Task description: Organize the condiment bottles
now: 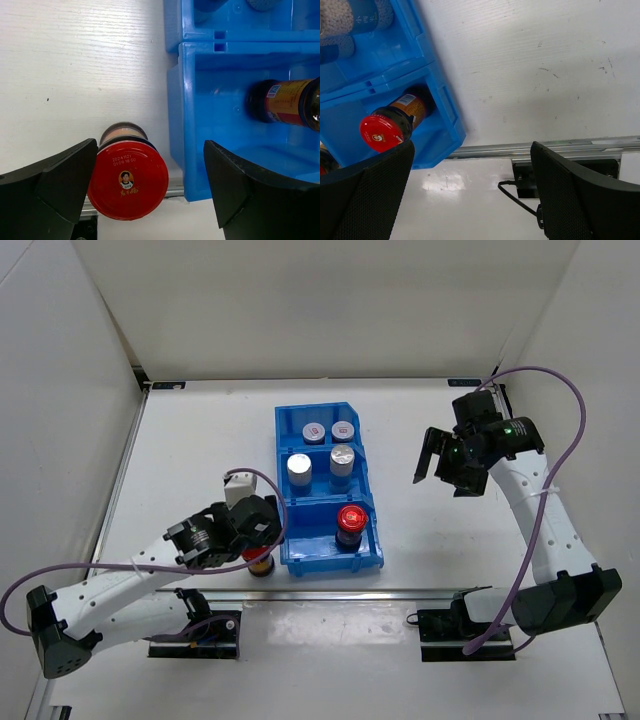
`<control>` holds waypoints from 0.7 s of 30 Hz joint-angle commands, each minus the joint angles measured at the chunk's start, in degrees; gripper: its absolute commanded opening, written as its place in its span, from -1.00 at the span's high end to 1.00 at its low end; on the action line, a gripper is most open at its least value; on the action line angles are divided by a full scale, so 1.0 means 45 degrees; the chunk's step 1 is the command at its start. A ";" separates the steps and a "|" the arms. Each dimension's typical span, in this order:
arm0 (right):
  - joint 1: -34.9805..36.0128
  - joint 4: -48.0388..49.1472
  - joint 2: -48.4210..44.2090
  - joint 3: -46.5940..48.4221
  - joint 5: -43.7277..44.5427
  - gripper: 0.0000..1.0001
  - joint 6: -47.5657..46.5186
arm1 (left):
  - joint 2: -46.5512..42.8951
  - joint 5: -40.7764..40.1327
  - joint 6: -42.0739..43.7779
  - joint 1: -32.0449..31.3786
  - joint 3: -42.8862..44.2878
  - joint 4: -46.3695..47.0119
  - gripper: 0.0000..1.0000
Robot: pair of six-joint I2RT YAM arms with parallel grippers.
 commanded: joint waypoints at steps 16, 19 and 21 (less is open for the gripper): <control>-0.0073 0.0020 -0.0144 -0.0142 -0.0434 -1.00 -0.0106 | -0.0736 0.1134 -0.0160 0.0035 -0.1142 -0.0815 -0.66; -0.0073 0.0020 -0.0144 -0.0142 -0.0435 -1.00 -0.0106 | -0.1010 0.1251 -0.0023 0.0035 -0.1142 -0.0815 -0.21; -0.0073 0.0020 -0.0144 -0.0142 -0.0435 -1.00 -0.0106 | -0.1321 0.0998 -0.0178 0.0035 -0.0734 -0.0952 0.38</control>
